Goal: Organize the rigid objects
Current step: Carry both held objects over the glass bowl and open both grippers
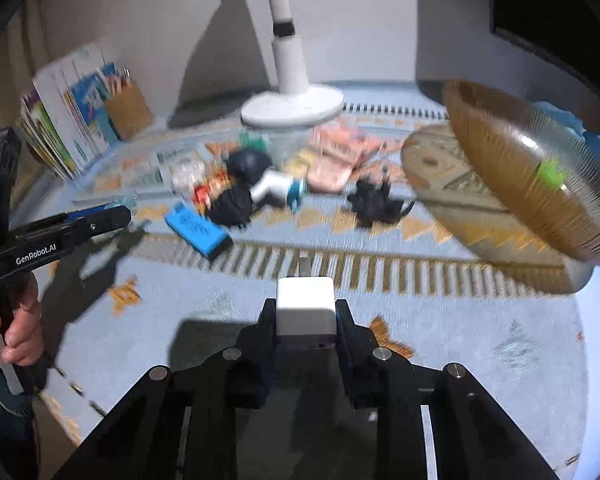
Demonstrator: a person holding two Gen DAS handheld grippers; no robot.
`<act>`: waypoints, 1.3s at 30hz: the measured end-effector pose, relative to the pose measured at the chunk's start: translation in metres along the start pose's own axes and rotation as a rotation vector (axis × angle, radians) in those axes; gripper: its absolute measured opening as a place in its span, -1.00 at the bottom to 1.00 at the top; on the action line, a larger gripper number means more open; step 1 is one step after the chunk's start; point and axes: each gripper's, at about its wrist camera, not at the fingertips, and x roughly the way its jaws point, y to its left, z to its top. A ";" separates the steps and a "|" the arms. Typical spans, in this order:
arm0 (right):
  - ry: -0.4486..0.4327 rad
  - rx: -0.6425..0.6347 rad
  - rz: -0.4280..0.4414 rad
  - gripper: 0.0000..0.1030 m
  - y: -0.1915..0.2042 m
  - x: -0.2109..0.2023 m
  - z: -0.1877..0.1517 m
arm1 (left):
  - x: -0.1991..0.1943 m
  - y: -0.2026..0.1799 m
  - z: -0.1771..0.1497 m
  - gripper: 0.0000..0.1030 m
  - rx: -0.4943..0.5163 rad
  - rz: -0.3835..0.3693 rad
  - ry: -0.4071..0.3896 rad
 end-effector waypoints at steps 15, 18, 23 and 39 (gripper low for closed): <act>-0.344 0.180 -0.293 -0.49 -0.131 -0.175 0.077 | -0.042 -0.175 0.134 -0.35 0.166 -0.246 -0.240; -0.284 0.265 -0.261 -0.49 -0.167 -0.162 0.081 | -0.009 -0.207 0.140 -0.35 0.178 -0.273 -0.173; -0.156 0.372 -0.207 -0.49 -0.209 -0.119 0.072 | 0.060 -0.241 0.122 -0.35 0.198 -0.242 -0.061; 0.028 0.288 -0.224 -0.49 -0.221 -0.059 0.052 | 0.135 -0.271 0.098 -0.35 0.238 -0.238 0.104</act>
